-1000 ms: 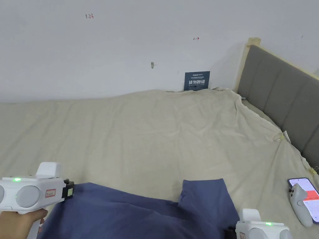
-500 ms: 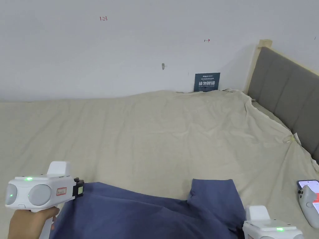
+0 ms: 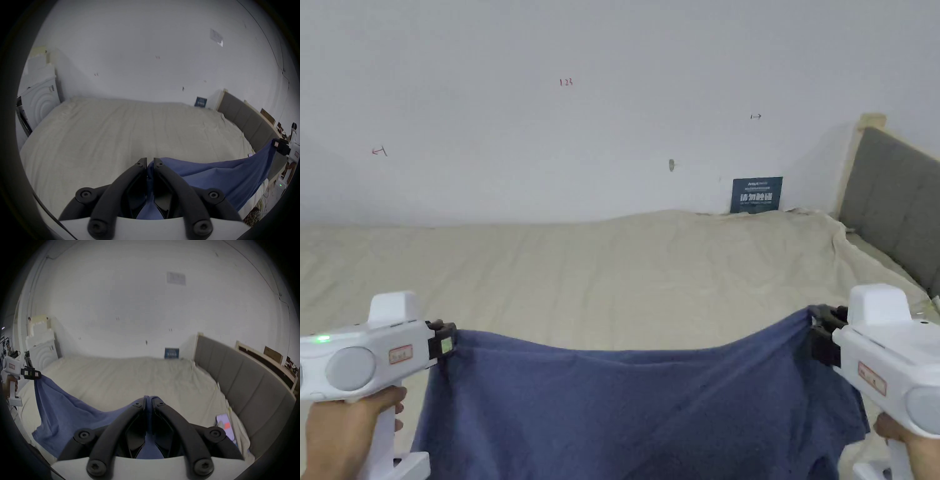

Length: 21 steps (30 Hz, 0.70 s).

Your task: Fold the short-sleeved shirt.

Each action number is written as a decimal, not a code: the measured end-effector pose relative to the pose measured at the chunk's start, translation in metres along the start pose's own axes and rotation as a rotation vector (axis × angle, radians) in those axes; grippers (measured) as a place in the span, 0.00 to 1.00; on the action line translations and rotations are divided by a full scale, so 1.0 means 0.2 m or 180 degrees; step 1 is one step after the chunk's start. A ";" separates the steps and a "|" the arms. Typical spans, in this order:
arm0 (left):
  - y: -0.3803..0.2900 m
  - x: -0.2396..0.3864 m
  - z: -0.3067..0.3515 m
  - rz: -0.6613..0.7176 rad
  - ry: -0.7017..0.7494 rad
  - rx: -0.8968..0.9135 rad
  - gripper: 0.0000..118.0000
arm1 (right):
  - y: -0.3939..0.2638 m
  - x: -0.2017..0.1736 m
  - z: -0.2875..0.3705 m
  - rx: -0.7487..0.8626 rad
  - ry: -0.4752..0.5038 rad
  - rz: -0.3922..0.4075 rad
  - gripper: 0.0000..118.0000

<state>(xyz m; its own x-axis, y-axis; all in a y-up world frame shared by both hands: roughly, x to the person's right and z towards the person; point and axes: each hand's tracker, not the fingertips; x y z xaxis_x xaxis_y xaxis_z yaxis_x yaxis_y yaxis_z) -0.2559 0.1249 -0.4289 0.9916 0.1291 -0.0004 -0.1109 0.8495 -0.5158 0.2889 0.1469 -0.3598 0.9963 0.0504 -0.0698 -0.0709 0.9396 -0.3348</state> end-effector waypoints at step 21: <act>1.05 -0.05 0.39 0.0169 0.0562 0.1396 0.03 | 1.11 -0.10 -0.23 0.1109 0.0048 -0.0114 0.04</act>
<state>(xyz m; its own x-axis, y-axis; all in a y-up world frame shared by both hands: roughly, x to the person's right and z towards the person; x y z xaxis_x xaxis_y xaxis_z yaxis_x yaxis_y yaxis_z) -0.2940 0.3415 -0.4711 0.9757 0.1216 -0.1824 -0.1415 0.9848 -0.1008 0.2518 0.3384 -0.4758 0.9968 0.0126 -0.0785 -0.0124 0.9999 0.0034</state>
